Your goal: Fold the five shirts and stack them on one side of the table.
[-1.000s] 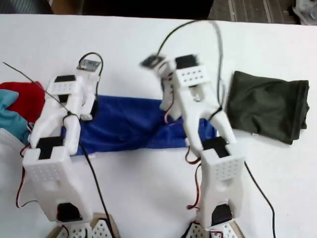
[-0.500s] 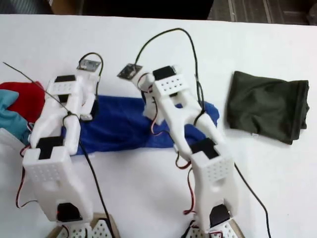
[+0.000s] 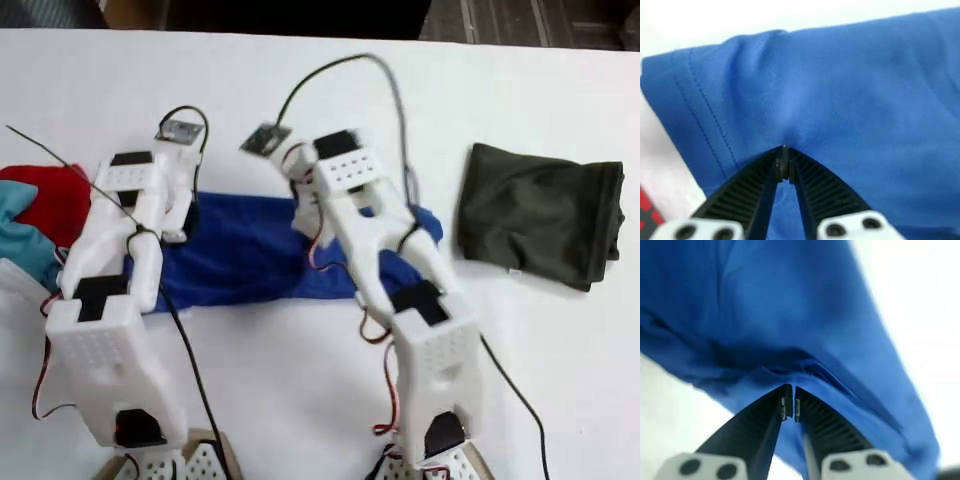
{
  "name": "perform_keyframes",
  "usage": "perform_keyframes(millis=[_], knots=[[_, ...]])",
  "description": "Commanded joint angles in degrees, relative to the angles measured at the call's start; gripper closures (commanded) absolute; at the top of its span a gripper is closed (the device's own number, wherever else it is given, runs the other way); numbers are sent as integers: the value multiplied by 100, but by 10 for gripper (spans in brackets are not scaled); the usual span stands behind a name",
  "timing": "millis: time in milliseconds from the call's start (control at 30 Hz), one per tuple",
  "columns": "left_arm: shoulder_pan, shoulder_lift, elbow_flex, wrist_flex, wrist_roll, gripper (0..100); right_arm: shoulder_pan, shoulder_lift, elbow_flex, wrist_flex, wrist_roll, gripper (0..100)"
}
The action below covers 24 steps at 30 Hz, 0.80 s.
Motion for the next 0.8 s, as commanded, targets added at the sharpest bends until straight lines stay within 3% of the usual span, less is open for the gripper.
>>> perform_keyframes(millis=[0,200,500,767], knots=[[26,44,-92,-141,26,976,462,-963,-18,453,35,978],[26,44,-92,-141,26,976,1103,-1174,897,699,53,978],[26,44,-92,-141,26,976,1473,-1138,1908,-321,79,978],[26,44,-92,-149,26,976,2062,-892,1873,-1174,809,978]])
